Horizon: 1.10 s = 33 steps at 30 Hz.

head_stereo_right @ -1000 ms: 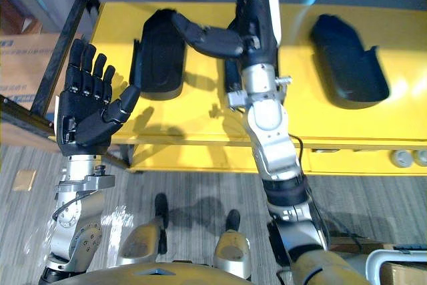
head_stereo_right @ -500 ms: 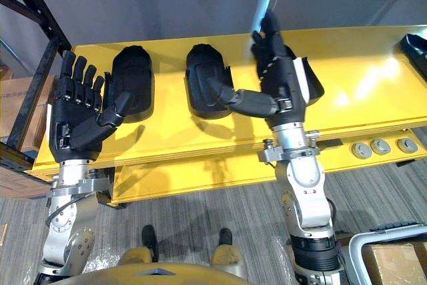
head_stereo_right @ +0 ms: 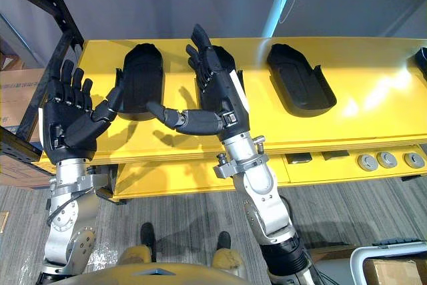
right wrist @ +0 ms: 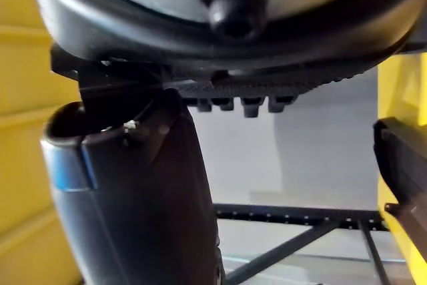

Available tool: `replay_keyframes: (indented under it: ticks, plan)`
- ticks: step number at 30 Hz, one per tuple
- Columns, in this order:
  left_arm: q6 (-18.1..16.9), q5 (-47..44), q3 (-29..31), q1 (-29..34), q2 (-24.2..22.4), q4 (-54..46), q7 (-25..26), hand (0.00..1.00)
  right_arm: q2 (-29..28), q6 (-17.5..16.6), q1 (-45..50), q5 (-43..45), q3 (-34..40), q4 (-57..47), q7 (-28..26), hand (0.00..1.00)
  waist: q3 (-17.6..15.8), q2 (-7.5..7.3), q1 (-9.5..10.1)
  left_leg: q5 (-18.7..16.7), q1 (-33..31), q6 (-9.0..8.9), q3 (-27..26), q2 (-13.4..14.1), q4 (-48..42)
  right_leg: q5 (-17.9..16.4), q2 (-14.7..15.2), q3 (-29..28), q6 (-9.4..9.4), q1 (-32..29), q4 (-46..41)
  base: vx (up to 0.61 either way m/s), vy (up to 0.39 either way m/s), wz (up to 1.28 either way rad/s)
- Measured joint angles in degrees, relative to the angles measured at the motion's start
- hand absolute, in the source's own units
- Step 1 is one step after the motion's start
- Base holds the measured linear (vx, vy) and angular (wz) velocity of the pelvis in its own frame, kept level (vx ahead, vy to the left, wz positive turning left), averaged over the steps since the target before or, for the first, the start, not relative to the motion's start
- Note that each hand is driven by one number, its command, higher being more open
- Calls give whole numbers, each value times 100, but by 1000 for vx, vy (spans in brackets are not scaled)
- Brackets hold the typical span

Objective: Walk over and take three plastic housings, then place them on the shelf

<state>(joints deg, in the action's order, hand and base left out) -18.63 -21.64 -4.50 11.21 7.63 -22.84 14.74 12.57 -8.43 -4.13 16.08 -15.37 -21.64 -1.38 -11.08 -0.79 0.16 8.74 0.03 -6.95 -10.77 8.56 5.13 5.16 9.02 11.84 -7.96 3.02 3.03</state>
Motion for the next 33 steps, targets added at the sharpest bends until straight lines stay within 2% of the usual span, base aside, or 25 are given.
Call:
replay_keyframes:
  ticks: [6,11,21,28,33]
  plan:
    - [0,183,-32,-8,-64,-18,115,100,-258,1,112,113,-345,525,413,100,-3,8,-52,9,-113,3,-6,2,-2,-28,-1,-17,50,-143,-35,0,0,0]
    - [-1,182,-36,-17,-71,-18,185,100,-359,66,114,109,-688,995,316,100,-9,19,-55,16,-120,-3,-18,3,-18,-29,2,-37,51,-187,-88,0,0,0]
    - [-7,182,-179,-17,-103,-17,231,100,-349,151,120,22,-986,1225,103,100,-27,51,-53,15,-123,-4,-8,0,-2,-61,7,-27,87,-190,-100,0,0,0]
    - [-11,184,-192,-14,-135,-17,233,100,-350,218,346,-10,-986,1432,516,100,-67,150,-61,16,-123,-3,-7,0,-2,-61,7,-25,88,-201,-105,0,0,0]
    - [-17,185,-202,3,-219,-14,253,100,-367,307,373,-226,-981,1441,725,100,-67,153,-173,16,-121,-3,-10,0,-5,-60,6,-29,88,-204,-103,0,0,0]
